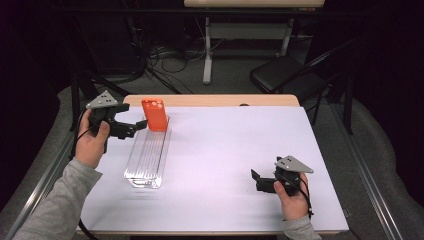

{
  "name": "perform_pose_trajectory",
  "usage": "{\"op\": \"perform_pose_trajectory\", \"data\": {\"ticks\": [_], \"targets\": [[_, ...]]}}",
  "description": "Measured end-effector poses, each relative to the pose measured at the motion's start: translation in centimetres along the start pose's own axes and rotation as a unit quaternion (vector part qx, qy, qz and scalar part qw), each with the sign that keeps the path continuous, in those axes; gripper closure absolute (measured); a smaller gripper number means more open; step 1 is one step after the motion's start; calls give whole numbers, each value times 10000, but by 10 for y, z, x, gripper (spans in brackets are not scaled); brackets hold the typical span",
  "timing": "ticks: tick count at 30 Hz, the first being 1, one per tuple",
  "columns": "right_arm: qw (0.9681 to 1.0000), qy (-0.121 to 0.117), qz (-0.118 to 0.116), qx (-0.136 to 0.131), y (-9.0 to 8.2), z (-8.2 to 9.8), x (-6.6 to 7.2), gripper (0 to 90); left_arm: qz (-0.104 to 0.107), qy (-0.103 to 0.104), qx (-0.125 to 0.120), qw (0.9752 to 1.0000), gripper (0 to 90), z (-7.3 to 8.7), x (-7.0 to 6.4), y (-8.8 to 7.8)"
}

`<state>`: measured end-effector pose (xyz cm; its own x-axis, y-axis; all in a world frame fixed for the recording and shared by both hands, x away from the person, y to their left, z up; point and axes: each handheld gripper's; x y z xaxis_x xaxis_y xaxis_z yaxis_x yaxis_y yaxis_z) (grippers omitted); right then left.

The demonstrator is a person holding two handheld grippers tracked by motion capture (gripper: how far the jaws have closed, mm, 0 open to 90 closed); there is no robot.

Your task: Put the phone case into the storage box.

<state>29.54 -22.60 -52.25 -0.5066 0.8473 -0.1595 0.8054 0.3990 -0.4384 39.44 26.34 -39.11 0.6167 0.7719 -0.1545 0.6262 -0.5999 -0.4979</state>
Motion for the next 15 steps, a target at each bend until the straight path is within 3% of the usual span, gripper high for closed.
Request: {"op": "perform_pose_trajectory", "data": {"ticks": [2, 8, 15], "targets": [[10000, -2, -9, 16, 0, 0, 0, 0, -46, 91, 12, 9999, 33, 4, -8, -2], [10000, -4, -3, -4, 0, 0, 1, 0, 44, 95, -83, 9999, 33, 17, -22, -4], [10000, -6, -13, -8, -1, 0, 1, 0, 178, -162, -283, 9993, 34, 38, -32, -8]]}}
Point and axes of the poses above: each handheld gripper's, and its own axes: y roughly forward along the jaws, z roughly out of its underside, x roughly to its left, and after that the axes turned 12 degrees about -y, right-handed
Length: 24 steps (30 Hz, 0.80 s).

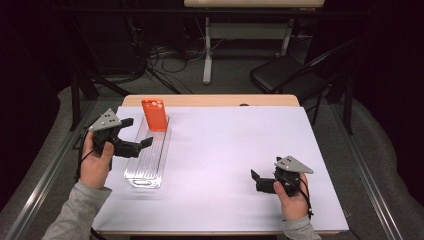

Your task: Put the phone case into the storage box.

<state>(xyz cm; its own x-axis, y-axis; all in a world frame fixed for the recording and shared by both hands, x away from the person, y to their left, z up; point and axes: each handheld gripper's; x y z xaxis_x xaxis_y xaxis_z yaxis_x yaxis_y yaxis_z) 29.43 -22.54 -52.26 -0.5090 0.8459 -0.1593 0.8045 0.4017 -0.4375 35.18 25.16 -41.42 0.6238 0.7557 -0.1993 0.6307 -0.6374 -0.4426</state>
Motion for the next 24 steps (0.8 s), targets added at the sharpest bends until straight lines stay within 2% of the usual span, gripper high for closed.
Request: {"op": "perform_pose_trajectory", "data": {"ticks": [3, 8, 15, 21, 24], "targets": [[10000, -20, 6, 1, 0, 0, 0, 0, -33, -95, -95, 9999, 33, 11, -2, -1], [10000, -58, -2, 5, 0, 0, 2, 0, 74, -272, -262, 9993, 33, 31, -1, -2], [9999, -101, 5, 22, 1, 1, 5, 0, -4, -356, -189, 9992, 34, 57, 1, 4], [9999, -138, -26, 33, 3, 2, 6, 0, -74, -145, -147, 9998, 34, 70, 0, 9], [9999, -147, -69, 52, 3, 3, 7, 0, -60, -118, -135, 9998, 33, 74, 0, 10]]}}
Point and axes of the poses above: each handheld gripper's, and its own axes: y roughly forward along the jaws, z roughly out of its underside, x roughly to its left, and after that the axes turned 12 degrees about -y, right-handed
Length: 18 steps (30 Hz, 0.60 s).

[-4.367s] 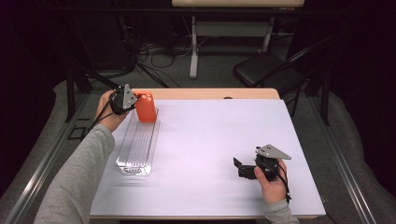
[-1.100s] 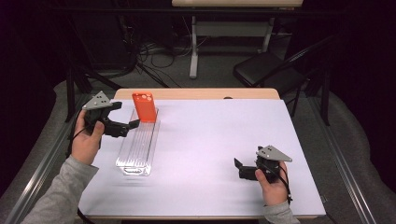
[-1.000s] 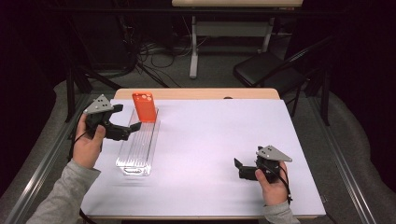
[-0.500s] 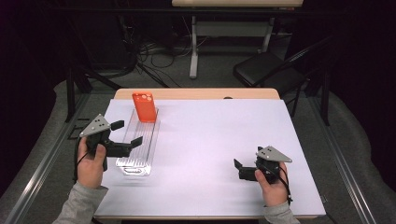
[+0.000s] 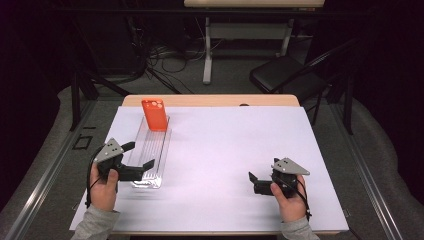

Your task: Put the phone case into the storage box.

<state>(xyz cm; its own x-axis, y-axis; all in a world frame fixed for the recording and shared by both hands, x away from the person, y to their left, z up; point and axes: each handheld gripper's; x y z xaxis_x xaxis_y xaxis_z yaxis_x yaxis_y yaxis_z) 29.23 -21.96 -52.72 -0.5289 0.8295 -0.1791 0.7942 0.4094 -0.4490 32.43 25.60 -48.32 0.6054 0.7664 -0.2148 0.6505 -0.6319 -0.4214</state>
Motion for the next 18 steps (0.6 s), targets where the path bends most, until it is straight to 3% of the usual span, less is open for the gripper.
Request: {"op": "perform_pose_trajectory", "data": {"ticks": [11, 18], "targets": [[9999, -99, -97, 13, 1, 2, 3, 0, 150, -98, -79, 9998, 34, 13, 1, -3], [9998, -122, -106, 64, 4, 3, 5, 0, 106, -79, -178, 9998, 34, 16, 6, -5]]}}
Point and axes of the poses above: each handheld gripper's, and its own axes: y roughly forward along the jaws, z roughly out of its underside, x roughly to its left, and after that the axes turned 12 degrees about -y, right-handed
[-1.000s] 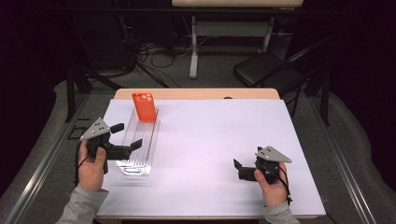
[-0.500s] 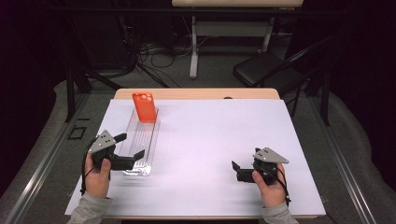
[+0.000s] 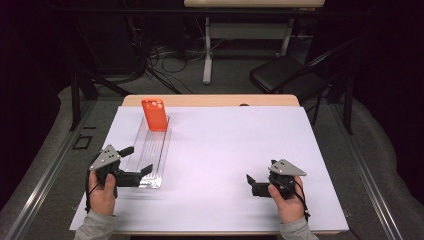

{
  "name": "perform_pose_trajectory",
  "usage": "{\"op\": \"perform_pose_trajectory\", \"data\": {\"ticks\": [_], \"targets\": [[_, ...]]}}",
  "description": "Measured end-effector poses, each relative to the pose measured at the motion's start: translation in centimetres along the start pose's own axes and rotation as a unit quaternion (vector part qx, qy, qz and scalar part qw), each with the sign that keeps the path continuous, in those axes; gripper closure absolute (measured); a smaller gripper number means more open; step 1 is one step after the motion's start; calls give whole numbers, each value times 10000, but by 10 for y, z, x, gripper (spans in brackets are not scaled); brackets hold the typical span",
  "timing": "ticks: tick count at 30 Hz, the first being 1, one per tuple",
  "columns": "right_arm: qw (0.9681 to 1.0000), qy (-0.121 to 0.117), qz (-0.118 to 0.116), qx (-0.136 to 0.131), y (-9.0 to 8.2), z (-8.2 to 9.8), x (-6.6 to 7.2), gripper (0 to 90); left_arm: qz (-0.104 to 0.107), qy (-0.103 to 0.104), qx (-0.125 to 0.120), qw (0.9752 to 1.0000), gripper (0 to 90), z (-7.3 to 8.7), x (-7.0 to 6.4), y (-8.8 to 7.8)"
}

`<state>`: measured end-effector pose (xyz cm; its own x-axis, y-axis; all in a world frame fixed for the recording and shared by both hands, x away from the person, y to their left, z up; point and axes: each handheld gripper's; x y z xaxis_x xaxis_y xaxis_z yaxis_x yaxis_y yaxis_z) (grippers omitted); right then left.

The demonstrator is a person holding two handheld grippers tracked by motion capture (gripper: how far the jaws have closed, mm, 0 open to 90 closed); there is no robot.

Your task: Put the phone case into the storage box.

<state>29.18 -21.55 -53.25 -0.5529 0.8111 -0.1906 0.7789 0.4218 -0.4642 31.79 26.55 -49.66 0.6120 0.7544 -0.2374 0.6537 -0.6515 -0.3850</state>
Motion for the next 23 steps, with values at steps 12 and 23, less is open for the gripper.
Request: {"op": "perform_pose_trajectory", "data": {"ticks": [12, 23], "targets": [[10000, 20, 23, 8, -1, 2, 0, 0, -12, -3, 61, 10000, 34, 2, 5, 4], [10000, 13, 31, 24, -1, 3, 0, 0, -35, -25, 63, 10000, 34, 2, 6, 5]]}}
Point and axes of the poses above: each handheld gripper's, and its own axes: y roughly forward along the jaws, z roughly out of its underside, x roughly to its left, and after that the axes turned 12 degrees about -y, right-handed
